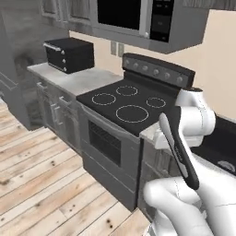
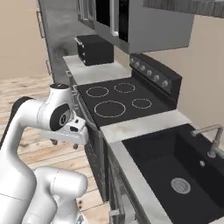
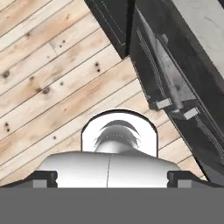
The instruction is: Navigate to the stand mixer.
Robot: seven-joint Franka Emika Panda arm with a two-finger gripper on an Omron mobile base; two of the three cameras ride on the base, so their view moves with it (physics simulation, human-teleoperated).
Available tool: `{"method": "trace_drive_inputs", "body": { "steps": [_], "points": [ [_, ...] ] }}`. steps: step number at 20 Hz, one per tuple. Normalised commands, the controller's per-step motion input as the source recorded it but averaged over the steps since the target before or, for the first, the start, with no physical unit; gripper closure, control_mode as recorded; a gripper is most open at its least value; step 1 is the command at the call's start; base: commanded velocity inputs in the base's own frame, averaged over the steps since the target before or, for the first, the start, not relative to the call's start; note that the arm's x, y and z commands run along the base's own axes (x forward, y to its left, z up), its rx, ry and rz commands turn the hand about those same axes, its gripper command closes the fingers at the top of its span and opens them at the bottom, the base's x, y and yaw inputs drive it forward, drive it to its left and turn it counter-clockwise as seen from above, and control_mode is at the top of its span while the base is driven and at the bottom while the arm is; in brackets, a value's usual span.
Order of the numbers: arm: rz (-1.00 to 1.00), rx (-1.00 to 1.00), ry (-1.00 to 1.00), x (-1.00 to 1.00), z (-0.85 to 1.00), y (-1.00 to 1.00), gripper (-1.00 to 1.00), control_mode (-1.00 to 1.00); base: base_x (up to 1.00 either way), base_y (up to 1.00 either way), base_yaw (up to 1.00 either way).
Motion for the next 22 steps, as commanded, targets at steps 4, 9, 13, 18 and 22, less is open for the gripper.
{"method": "trace_drive_inputs", "body": {
  "steps": [4, 9, 13, 18, 22],
  "points": [
    [0.0, 0.0, 0.0, 0.0, 0.0, 0.0, -1.0, 1.0, -0.04, 0.37, 0.91],
    [0.0, 0.0, 0.0, 0.0, 0.0, 0.0, -1.0, 1.0, 0.0, 0.35, 0.88],
    [0.0, 0.0, 0.0, 0.0, 0.0, 0.0, -1.0, 1.0, 0.1, 0.32, 0.81],
    [0.0, 0.0, 0.0, 0.0, 0.0, 0.0, -1.0, 1.0, 0.36, 0.37, 0.71],
    [0.0, 0.0, 0.0, 0.0, 0.0, 0.0, -1.0, 1.0, 0.46, 0.42, 0.66]
  ]
}}
